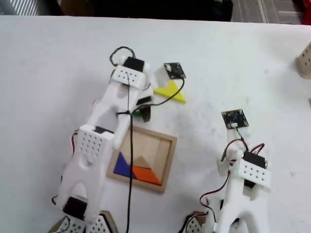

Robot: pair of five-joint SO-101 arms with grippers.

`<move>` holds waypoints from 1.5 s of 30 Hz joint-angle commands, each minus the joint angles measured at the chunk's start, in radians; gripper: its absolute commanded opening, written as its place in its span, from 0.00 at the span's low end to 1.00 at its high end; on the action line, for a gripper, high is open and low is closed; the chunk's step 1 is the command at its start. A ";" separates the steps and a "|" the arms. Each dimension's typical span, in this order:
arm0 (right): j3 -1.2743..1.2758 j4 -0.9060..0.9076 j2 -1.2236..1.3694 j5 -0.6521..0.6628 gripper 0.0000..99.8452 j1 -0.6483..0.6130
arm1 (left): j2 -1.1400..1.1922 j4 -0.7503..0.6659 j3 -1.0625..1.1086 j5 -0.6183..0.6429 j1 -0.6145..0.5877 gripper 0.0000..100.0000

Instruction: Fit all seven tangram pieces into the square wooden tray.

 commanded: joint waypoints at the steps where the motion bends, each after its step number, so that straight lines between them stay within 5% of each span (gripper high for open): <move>1: -0.006 -0.008 -0.015 0.012 0.02 -0.012 | -0.019 -0.005 -0.066 -0.014 -0.004 0.30; 11: -0.005 -0.007 -0.013 0.012 0.02 -0.012 | -0.007 0.112 -0.222 -0.132 0.001 0.30; 28: -0.005 -0.007 -0.013 0.012 0.02 -0.012 | -0.004 0.017 0.003 -0.288 0.001 0.29; 40: -0.005 -0.007 -0.013 0.012 0.02 -0.012 | -0.015 -0.055 0.103 -0.281 0.005 0.19; 45: -0.005 -0.008 -0.013 0.012 0.02 -0.012 | -0.053 0.051 0.015 -0.279 0.004 0.27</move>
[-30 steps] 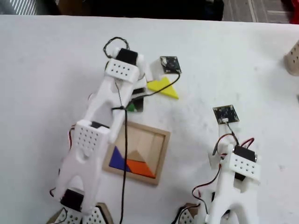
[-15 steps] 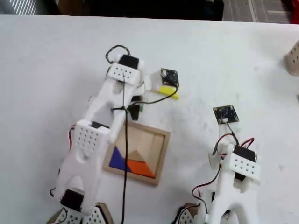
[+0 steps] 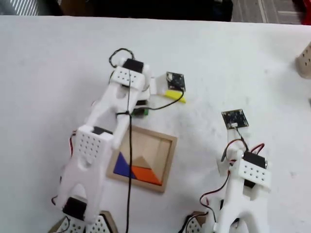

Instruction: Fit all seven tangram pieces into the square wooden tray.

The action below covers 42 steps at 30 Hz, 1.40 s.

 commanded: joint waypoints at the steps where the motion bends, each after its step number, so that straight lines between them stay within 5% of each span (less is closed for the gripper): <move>1: -0.005 -0.008 -0.013 0.012 0.02 -0.012 | -0.039 0.123 -0.095 -0.003 0.005 0.29; 15: -0.005 -0.008 -0.013 0.012 0.02 -0.013 | 0.127 0.170 -0.407 -0.002 0.012 0.34; 28: -0.005 -0.007 -0.013 0.012 0.02 -0.013 | 0.274 0.180 -0.480 -0.002 0.001 0.33; 36: -0.005 -0.007 -0.013 0.012 0.02 -0.013 | 0.272 0.262 -0.488 -0.002 0.021 0.02; 42: -0.005 -0.007 -0.015 0.012 0.02 -0.013 | 0.268 0.264 -0.489 0.091 0.019 0.02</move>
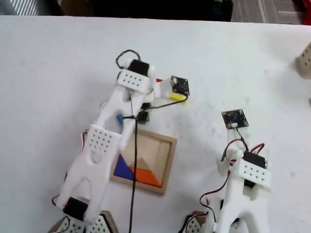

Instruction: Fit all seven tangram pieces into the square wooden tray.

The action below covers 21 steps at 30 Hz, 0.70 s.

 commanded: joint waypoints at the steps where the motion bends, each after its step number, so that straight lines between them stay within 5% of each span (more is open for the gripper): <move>1: -0.005 -0.007 -0.015 0.012 0.02 -0.013 | -0.021 -0.003 -0.023 0.095 -0.005 0.02; 5: -0.005 -0.007 -0.015 0.012 0.02 -0.013 | -0.093 -0.003 -0.021 0.124 -0.005 0.02; 16: -0.005 -0.010 -0.015 0.012 0.02 -0.013 | -0.280 0.003 -0.011 0.562 -0.004 0.02; 21: -0.005 -0.010 -0.015 0.012 0.02 -0.013 | -0.282 0.003 -0.011 0.583 -0.005 0.02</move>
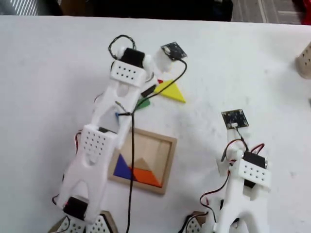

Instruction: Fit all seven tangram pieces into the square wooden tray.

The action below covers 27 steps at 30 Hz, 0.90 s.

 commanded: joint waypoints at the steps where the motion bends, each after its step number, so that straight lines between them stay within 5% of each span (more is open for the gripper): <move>1: -0.005 -0.010 -0.015 0.012 0.02 -0.013 | -0.082 0.006 -0.014 0.029 0.001 0.02; 18: -0.005 -0.012 -0.013 0.012 0.02 -0.013 | -0.587 0.002 0.658 0.192 -0.028 0.11; 27: -0.005 -0.012 -0.013 0.009 0.02 -0.012 | -1.001 -0.288 1.283 0.184 -0.125 0.07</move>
